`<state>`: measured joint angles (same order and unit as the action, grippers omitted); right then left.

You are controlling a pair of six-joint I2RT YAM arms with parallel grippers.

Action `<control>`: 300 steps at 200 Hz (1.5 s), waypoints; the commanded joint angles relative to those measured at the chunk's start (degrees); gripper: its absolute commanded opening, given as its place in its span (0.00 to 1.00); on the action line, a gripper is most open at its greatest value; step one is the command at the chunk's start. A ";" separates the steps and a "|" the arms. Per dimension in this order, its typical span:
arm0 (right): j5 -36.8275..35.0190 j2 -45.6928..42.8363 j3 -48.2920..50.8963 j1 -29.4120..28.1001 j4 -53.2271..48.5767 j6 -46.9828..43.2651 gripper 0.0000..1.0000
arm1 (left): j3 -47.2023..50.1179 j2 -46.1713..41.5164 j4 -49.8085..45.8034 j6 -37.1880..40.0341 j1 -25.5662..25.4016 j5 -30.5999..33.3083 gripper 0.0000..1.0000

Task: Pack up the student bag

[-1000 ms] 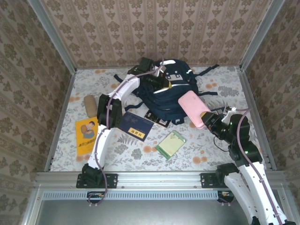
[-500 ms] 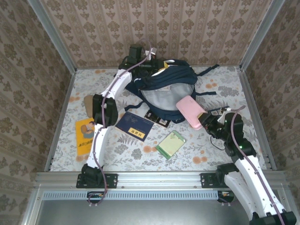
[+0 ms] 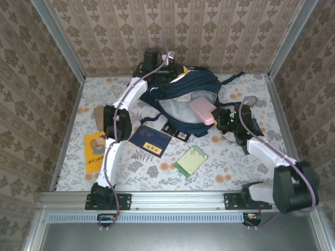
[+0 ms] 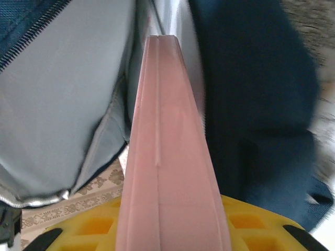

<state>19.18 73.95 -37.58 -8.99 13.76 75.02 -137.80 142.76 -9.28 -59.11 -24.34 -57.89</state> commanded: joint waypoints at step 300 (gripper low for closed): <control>-11.32 32.47 -30.15 -12.25 6.41 -3.58 0.91 | -1.00 -1.60 13.42 -6.97 4.56 0.28 0.00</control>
<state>4.38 113.56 -71.99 -21.67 20.73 76.01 -137.62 142.78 -0.19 -66.89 -21.82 -58.98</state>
